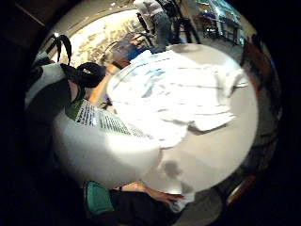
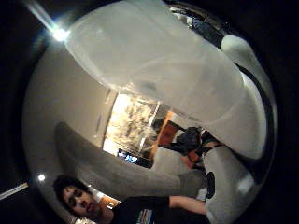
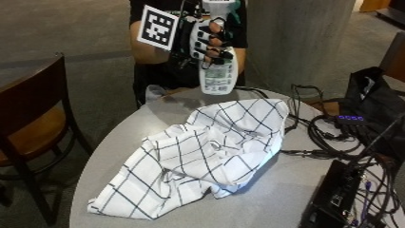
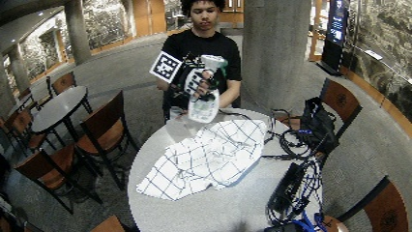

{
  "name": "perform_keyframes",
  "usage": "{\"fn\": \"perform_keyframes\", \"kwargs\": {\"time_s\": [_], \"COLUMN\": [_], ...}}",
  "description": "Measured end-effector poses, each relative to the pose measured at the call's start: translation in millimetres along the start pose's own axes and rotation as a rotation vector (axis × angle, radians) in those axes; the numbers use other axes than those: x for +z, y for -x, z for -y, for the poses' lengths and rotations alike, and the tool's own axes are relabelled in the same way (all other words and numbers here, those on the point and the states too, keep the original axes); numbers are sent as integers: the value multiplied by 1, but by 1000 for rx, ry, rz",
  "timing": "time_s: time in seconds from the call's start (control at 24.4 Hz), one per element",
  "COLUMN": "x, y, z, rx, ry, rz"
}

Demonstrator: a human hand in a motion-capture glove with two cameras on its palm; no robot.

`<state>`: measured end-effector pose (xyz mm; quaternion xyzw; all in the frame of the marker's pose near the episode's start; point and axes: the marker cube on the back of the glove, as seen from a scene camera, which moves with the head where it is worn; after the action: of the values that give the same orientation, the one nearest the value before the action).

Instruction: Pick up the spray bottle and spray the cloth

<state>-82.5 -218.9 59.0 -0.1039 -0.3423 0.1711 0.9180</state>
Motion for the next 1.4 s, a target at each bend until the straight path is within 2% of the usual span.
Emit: {"fn": "perform_keyframes", "kwargs": {"time_s": [0.16,0.45,0.78,1.03,1.19,1.4], "x": [56,119,156,140,93,35], "y": [9,0,-9,-18,-35,-65], "z": [-23,-28,-33,-46,-65,-95], "rx": [-86,-89,-106,-118,-149,-169], "ry": [-36,-11,15,54,-16,-76], "rz": [174,207,168,110,36,-191]}}
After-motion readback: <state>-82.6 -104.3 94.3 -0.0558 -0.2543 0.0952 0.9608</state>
